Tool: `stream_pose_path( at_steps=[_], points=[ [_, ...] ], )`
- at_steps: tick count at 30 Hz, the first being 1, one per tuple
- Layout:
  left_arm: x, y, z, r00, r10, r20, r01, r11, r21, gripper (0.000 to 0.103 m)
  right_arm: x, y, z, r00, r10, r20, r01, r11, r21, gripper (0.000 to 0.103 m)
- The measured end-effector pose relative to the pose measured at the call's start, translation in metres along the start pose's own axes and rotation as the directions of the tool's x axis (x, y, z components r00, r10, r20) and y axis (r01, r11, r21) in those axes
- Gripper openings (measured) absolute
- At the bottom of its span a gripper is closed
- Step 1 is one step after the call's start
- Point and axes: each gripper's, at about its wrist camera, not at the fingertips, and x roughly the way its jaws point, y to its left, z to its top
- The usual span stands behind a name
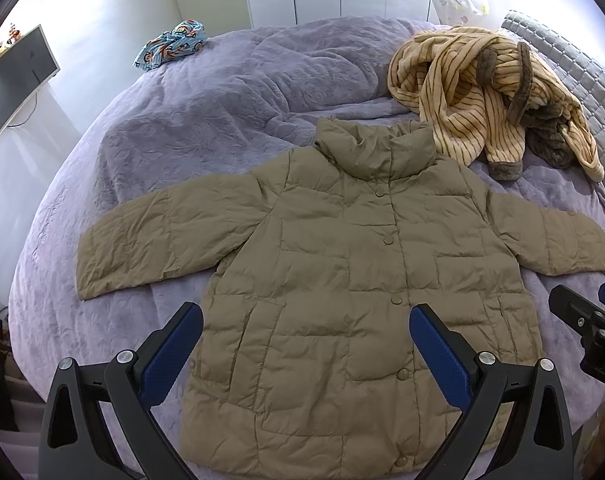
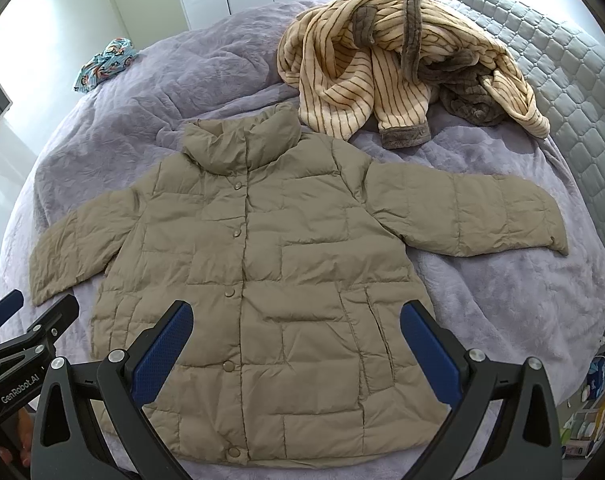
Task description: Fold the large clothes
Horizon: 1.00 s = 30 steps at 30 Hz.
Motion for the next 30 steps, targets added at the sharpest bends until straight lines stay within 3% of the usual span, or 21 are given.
stream_pose_path(
  at_steps=[30],
  points=[
    [-0.0010, 0.0007, 0.0032, 1.000, -0.001, -0.005, 0.001, 1.000, -0.005, 0.103, 0.0002, 0.0004, 0.0001, 1.000, 0.000, 0.000, 0.000, 1.000, -0.001, 0.103]
  ],
)
